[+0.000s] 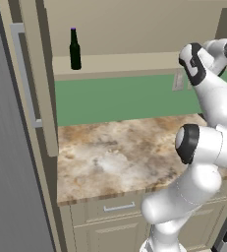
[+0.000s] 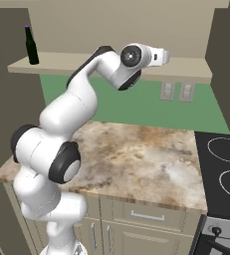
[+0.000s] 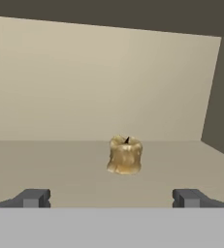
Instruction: Get the candle and the beer from the cabinet and move them to the dining counter.
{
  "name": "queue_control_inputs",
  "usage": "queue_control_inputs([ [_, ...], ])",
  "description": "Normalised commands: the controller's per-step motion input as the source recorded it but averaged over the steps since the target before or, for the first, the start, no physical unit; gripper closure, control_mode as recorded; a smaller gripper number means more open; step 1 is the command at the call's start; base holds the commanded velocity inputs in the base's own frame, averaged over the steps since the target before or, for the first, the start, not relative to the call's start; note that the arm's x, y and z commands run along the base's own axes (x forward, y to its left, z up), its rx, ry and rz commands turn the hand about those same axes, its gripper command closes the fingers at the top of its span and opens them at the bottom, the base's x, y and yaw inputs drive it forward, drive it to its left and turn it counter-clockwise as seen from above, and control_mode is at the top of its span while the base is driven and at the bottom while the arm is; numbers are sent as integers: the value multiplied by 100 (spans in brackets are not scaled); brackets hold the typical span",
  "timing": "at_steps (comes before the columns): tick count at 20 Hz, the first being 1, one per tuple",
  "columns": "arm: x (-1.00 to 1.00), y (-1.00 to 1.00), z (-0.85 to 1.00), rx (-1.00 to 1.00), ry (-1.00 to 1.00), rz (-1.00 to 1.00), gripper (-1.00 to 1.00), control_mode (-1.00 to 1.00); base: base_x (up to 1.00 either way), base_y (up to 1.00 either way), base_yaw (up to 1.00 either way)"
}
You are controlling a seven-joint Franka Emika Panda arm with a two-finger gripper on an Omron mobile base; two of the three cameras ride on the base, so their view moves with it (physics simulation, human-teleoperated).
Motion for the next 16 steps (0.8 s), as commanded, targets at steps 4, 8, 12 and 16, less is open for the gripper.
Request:
queue_control_inputs([
  [4, 24, 0, -1, 0, 4, 0, -100, -100, 0, 0, 0],
  [8, 29, -7, 0, 0, 3, 0, -100, -100, 0, 0, 0],
  [12, 28, -13, 0, 0, 2, 0, -100, -100, 0, 0, 0],
  [16, 24, -17, 0, 0, 1, 0, -100, -100, 0, 0, 0],
])
